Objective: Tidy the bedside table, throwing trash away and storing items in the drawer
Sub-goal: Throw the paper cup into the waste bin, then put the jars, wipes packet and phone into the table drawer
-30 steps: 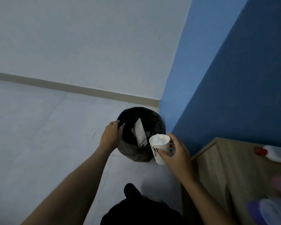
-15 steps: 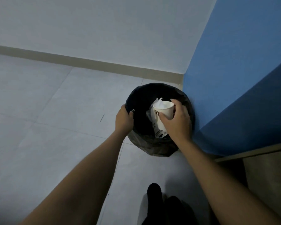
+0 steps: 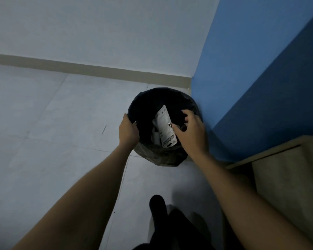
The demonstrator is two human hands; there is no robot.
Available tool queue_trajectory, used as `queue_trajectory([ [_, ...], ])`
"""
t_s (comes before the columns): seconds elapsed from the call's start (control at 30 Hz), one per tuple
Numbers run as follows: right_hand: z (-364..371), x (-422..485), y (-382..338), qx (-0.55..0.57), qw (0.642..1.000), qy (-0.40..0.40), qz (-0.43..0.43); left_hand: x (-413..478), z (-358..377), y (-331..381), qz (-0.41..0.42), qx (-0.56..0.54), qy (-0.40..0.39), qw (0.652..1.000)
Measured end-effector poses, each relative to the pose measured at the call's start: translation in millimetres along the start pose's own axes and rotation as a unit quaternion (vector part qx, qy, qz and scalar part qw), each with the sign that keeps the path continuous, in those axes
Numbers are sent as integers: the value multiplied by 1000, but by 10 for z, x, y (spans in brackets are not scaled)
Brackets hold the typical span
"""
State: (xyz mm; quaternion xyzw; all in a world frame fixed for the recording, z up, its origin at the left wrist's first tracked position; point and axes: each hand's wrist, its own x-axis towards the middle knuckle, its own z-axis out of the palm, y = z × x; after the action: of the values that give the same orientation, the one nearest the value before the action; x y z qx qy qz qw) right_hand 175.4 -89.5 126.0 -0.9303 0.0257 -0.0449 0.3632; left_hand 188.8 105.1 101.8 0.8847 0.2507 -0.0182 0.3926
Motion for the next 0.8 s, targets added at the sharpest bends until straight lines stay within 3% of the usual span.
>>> queue_trajectory([
  [0.3,-1305,-874,-149,-1,996,84,15,-750,-511,580,76,13,-14,997],
  [0.47,-2263,-1596,-76,6,979,189,78,-1503,-579,1179,148,3,-77,986],
  [0.57,-2727,-2229,92,8,979,168,117,-2088,-513,1437,187,-10,-112,976],
  [0.7,-2954,-3041,471,-70,970,192,129,-2834,-253,1632,215,6,-211,954],
  [0.8,-2871,-3316,580,-127,938,316,59,-3268,-67,1705,217,28,-271,937],
])
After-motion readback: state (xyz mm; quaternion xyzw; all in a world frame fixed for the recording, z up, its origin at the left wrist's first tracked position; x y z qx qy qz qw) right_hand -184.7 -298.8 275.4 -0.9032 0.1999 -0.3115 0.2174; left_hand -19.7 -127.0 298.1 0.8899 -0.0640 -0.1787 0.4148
